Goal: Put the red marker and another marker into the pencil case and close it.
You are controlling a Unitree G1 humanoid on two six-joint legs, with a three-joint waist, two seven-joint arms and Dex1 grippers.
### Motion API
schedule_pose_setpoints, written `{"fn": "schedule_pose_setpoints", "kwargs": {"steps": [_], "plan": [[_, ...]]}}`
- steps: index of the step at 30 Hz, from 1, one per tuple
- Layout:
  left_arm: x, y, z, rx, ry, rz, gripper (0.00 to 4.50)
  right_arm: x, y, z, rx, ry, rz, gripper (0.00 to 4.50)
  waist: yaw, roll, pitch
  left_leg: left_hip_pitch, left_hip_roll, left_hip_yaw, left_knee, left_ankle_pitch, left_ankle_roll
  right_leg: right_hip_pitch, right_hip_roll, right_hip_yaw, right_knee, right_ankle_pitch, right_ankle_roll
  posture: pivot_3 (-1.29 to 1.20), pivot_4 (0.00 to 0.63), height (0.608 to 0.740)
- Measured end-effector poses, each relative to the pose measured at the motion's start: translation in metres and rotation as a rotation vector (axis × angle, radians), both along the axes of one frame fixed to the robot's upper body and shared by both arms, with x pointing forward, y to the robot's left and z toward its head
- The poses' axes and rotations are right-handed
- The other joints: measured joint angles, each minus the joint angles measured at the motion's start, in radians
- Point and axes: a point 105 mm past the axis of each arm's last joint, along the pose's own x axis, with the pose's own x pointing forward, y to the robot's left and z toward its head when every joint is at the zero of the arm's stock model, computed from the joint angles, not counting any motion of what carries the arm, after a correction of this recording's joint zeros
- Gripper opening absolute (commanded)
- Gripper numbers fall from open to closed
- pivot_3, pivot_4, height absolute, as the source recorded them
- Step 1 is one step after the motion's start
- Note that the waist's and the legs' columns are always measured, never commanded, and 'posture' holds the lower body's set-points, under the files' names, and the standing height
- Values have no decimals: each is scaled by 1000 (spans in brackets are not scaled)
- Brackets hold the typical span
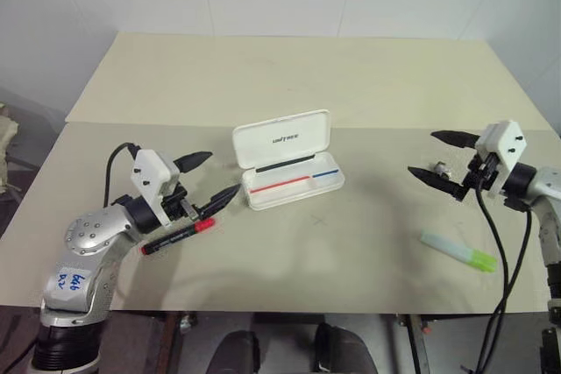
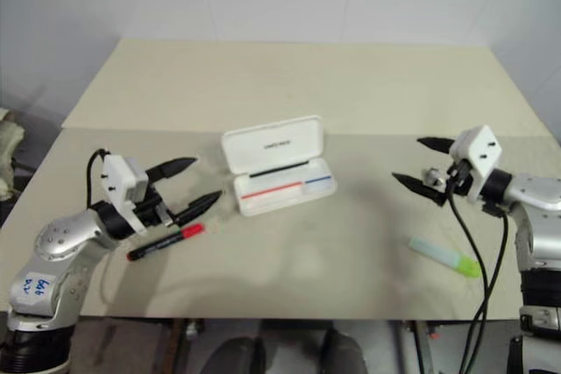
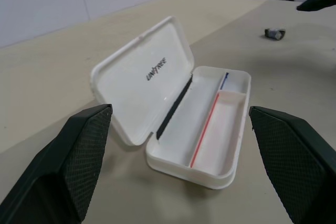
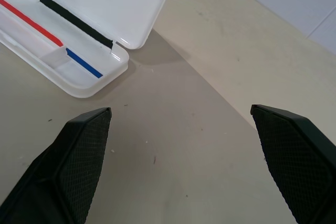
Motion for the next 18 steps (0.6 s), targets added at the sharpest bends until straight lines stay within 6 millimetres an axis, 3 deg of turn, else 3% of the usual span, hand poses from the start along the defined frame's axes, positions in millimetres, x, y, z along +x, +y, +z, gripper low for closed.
{"fn": "schedule_pose_setpoints", "kwargs": {"steps": [5,10,14,18], "plan": [[-1,0,2,20,-6,-20,4470,-3,3,-3,0,-6,2,4500,2,0,0,0,0,0,0,0,0,0,0,0,0,0,0,0,150,740],[1,-1,8,29,-25,-26,4470,-16,12,-21,33,26,-2,4500,3,0,0,-1,-1,1,0,0,0,0,0,1,-1,0,1,0,150,740],[0,1,6,43,-16,-36,4470,-15,13,-20,39,25,-4,4500,-1,-1,0,0,0,2,0,0,0,-1,1,3,0,0,1,0,150,740],[-4,5,3,88,6,-61,3460,-11,21,-16,63,1,11,4500,-3,-1,1,2,4,3,0,-1,-2,-2,6,5,0,1,0,0,150,740]]}}
